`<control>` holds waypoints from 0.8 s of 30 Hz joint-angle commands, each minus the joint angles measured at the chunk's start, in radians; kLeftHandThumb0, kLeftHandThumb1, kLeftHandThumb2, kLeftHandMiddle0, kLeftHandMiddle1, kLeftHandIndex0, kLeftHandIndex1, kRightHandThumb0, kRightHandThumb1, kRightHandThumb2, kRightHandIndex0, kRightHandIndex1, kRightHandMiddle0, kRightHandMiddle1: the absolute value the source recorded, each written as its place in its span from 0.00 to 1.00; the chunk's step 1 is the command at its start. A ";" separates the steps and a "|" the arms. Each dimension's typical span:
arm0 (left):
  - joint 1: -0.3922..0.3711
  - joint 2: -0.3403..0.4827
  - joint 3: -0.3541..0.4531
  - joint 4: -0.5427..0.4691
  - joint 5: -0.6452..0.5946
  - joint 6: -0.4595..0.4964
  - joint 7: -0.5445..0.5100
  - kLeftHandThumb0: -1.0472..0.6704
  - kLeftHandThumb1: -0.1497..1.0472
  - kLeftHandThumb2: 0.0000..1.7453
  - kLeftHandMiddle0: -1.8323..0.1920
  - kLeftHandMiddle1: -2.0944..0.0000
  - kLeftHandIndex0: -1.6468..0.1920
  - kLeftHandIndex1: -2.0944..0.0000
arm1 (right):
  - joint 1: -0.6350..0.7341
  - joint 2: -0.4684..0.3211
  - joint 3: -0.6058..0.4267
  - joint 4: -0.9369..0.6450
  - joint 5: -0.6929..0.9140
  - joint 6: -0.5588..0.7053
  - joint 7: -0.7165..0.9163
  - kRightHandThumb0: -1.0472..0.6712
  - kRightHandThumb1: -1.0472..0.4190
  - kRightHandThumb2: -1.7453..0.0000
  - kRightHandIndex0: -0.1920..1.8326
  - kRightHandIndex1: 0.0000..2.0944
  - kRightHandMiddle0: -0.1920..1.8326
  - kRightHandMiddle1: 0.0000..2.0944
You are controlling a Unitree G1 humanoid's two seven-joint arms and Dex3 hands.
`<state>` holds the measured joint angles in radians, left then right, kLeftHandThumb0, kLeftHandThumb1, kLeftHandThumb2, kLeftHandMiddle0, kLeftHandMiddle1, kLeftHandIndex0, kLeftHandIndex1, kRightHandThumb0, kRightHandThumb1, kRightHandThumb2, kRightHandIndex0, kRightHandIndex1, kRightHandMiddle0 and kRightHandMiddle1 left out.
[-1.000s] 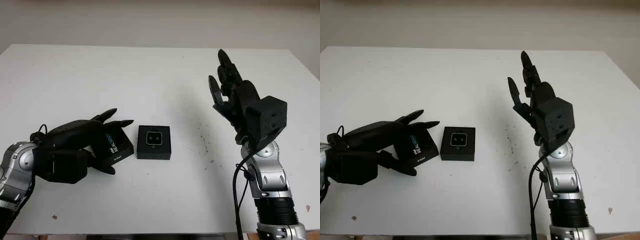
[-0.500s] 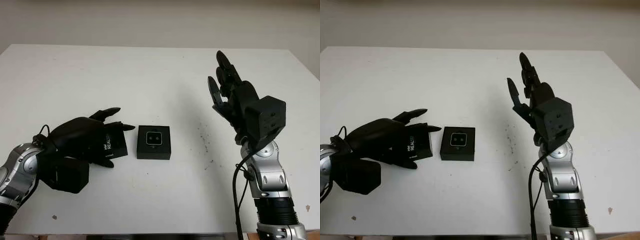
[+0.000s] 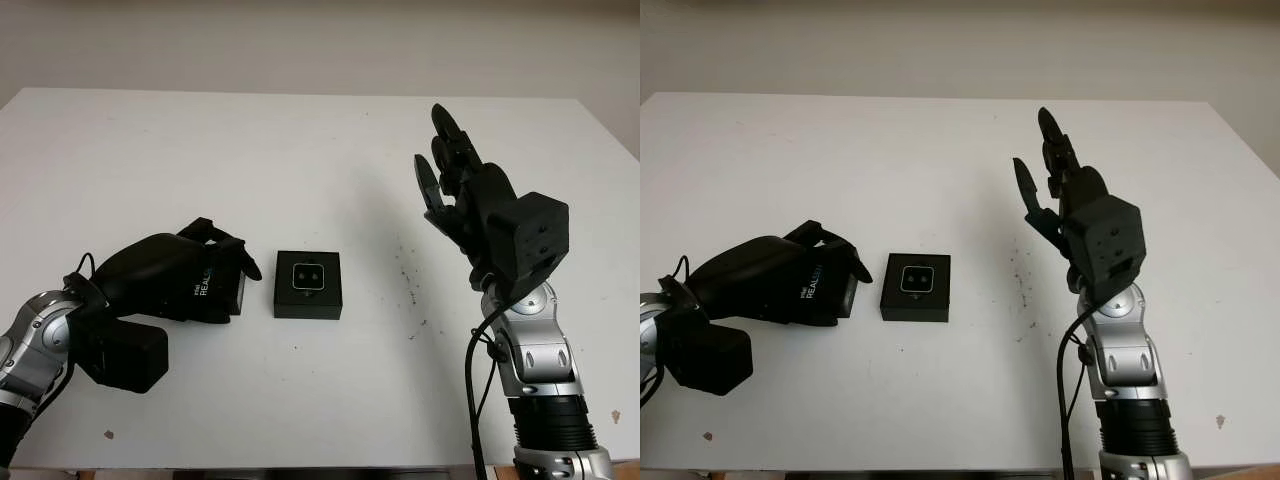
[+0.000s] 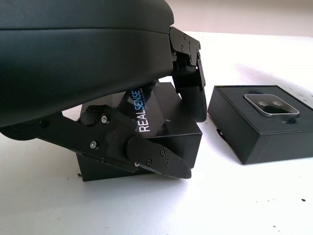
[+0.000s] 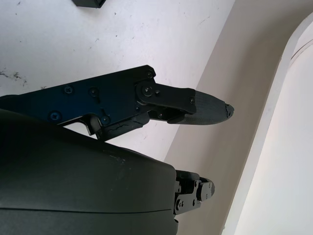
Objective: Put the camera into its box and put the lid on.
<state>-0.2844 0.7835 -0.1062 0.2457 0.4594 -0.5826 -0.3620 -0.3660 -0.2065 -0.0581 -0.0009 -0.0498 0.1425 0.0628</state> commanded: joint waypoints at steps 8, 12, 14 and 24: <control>-0.014 -0.007 0.021 -0.040 -0.021 0.077 0.013 0.52 1.00 0.05 0.87 0.14 0.83 0.31 | 0.010 -0.005 0.006 -0.026 -0.023 0.022 -0.003 0.24 0.00 0.71 0.11 0.03 0.11 0.06; -0.022 -0.017 0.050 -0.133 -0.077 0.213 -0.031 0.53 0.98 0.03 0.81 0.26 0.81 0.34 | 0.012 -0.008 0.009 -0.025 -0.031 0.026 0.000 0.22 0.00 0.71 0.11 0.03 0.12 0.06; -0.032 -0.023 0.065 -0.193 -0.105 0.297 -0.059 0.53 0.97 0.03 0.80 0.27 0.80 0.34 | 0.012 -0.010 0.013 -0.023 -0.036 0.023 0.004 0.22 0.00 0.71 0.11 0.03 0.12 0.05; -0.131 -0.037 0.044 -0.464 -0.116 0.662 -0.227 0.52 0.94 0.03 0.75 0.27 0.76 0.33 | 0.012 0.011 0.016 -0.017 -0.010 0.034 0.032 0.23 0.00 0.70 0.09 0.02 0.09 0.03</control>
<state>-0.3816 0.7526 -0.0547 -0.1819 0.3438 0.0551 -0.5754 -0.3537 -0.2027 -0.0448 -0.0110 -0.0620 0.1708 0.1003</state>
